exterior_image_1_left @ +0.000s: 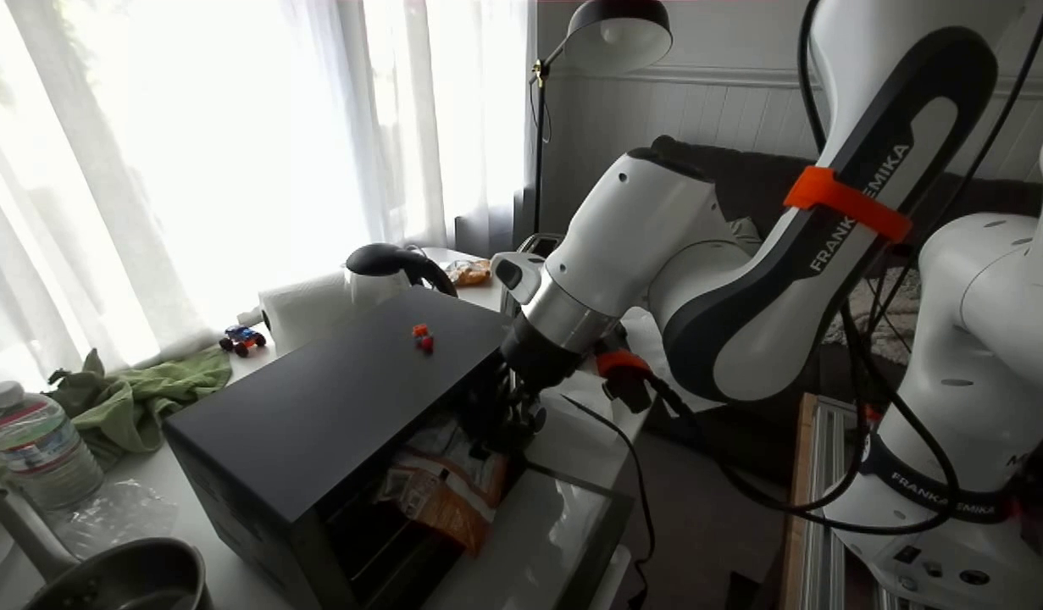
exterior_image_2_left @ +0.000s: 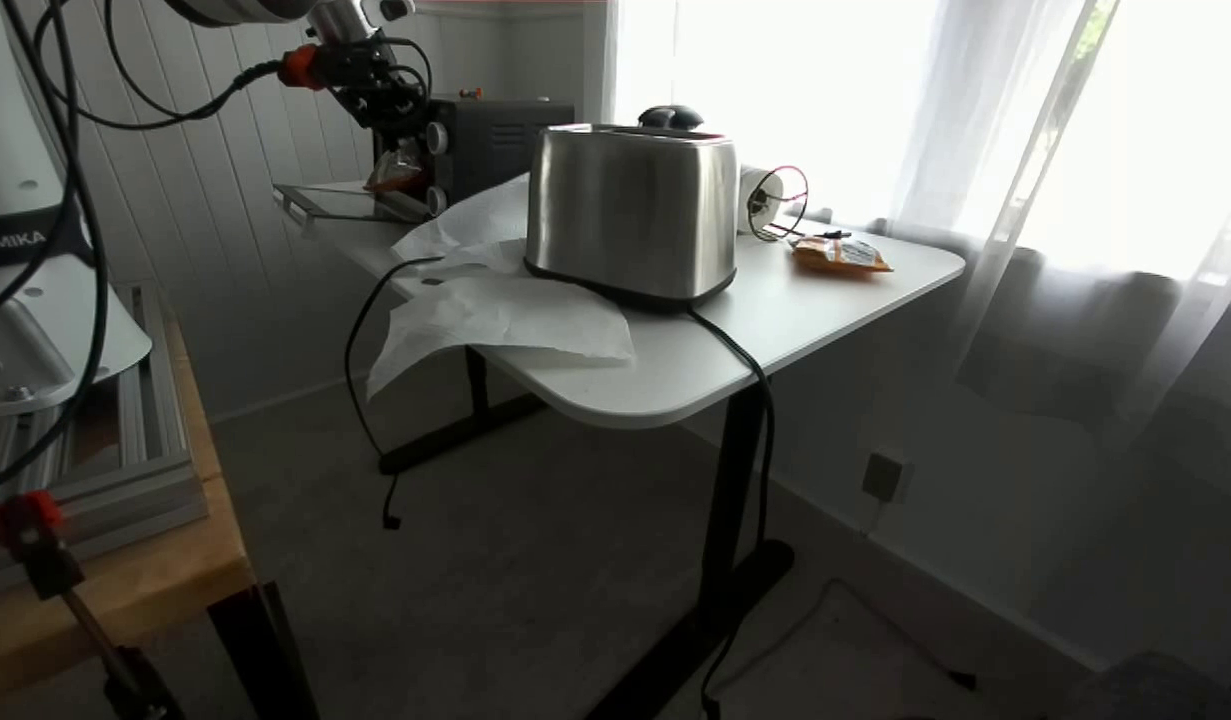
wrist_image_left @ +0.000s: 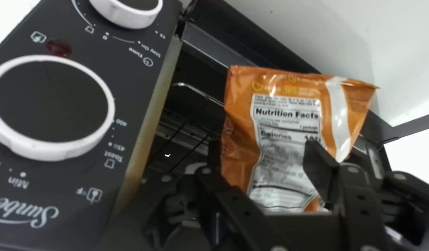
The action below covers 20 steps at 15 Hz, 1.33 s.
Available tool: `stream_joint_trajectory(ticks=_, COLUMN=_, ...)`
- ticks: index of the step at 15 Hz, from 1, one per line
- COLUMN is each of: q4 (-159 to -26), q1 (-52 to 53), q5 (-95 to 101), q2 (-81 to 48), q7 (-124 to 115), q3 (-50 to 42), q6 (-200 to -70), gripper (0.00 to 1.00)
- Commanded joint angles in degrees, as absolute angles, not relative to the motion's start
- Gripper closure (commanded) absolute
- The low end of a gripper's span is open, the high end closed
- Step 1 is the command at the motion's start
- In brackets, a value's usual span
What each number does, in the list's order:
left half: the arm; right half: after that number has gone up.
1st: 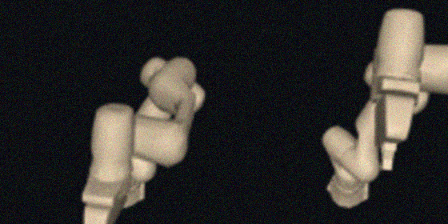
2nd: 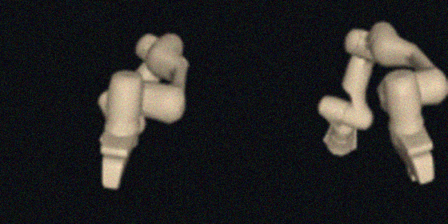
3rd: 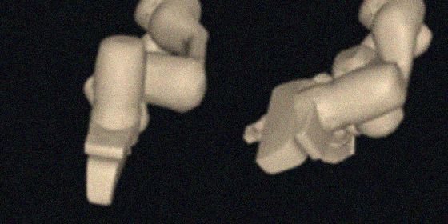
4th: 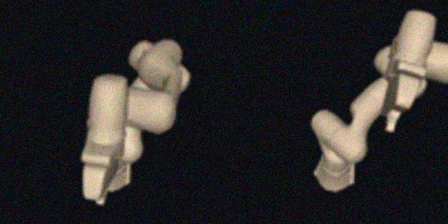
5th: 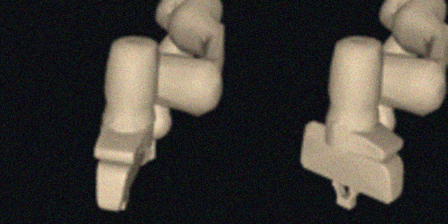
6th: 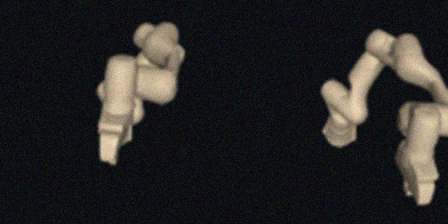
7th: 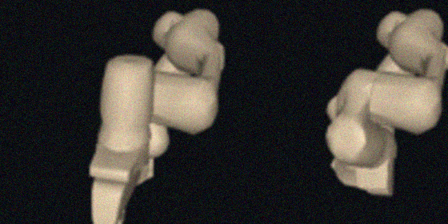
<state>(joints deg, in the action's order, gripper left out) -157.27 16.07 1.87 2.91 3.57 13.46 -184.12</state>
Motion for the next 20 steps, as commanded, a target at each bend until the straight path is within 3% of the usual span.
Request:
stream_joint_trajectory(ticks=1, q4=-157.21, q1=16.57, q5=2.75, q2=5.13, q7=2.69, q3=14.68, q6=-181.46, gripper=0.07)
stream_joint_trajectory(ticks=2, q4=-157.19, q1=16.66, q5=2.79, q2=5.01, q7=2.82, q3=14.84, q6=-181.96, gripper=0.49)
stream_joint_trajectory(ticks=4, q4=-157.11, q1=16.71, q5=2.89, q2=4.54, q7=3.04, q3=14.97, q6=-182.84, gripper=0.45)
stream_joint_trajectory(ticks=11, q4=-155.58, q1=17.54, q5=1.95, q2=0.73, q7=2.08, q3=15.96, q6=-181.42, gripper=0.92)
stream_joint_trajectory(ticks=12, q4=-155.43, q1=18.66, q5=-0.24, q2=0.16, q7=3.48, q3=15.61, q6=-180.79, gripper=0.51)
stream_joint_trajectory(ticks=14, q4=-155.18, q1=19.07, q5=-1.88, q2=-0.67, q7=3.85, q3=16.07, q6=-178.64, gripper=0.54)
stream_joint_trajectory(ticks=20, q4=-155.49, q1=18.4, q5=-2.25, q2=0.94, q7=3.06, q3=15.65, q6=-172.77, gripper=0.15)
